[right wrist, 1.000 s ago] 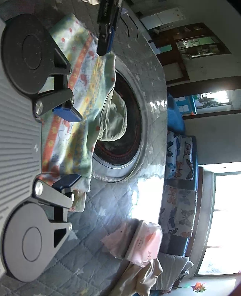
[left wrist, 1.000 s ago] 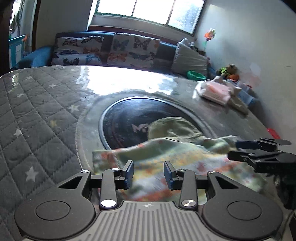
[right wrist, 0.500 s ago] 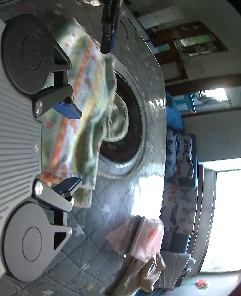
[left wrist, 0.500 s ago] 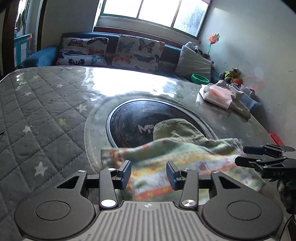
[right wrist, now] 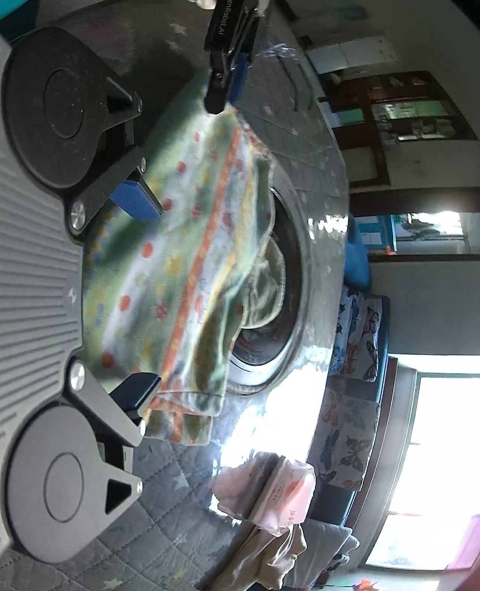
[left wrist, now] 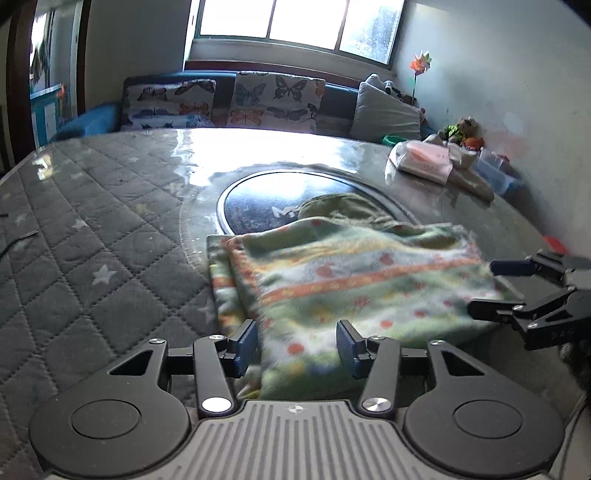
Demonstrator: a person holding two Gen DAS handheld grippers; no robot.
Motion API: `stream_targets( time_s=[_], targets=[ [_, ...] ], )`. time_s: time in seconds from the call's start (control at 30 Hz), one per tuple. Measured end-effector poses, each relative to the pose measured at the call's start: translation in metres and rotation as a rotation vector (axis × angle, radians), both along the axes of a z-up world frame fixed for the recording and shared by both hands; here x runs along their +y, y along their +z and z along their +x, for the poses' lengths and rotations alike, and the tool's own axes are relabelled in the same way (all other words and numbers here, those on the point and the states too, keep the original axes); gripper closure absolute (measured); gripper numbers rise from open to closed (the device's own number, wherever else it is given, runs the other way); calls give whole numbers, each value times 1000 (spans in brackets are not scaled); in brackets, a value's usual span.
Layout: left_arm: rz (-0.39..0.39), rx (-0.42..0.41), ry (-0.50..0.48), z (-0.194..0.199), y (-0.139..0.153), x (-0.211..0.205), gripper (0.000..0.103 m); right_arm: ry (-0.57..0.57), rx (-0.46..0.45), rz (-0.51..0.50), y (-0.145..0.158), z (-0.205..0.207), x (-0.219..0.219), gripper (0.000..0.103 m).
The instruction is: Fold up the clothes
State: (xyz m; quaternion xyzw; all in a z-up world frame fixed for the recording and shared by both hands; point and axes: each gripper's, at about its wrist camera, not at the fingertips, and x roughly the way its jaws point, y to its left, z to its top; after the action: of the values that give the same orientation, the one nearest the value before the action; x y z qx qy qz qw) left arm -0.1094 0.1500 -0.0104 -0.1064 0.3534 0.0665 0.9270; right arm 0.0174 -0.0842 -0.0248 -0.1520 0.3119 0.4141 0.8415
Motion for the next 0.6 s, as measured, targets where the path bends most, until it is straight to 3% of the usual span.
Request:
stream_targets(
  time_s=[0.17, 0.37, 0.5, 0.6],
  targets=[
    [16, -11, 7, -7, 4, 0, 50, 7, -21, -20, -1, -8, -3, 10],
    [1, -78, -67, -5, 18, -17, 50, 24, -48, 14, 9, -10, 7, 6],
    [12, -55, -118, 7, 10, -35, 51, 45, -39, 2, 3, -12, 19, 6],
    [74, -32, -133, 10, 1, -45, 51, 48, -31, -12, -2, -15, 21, 5]
  ],
)
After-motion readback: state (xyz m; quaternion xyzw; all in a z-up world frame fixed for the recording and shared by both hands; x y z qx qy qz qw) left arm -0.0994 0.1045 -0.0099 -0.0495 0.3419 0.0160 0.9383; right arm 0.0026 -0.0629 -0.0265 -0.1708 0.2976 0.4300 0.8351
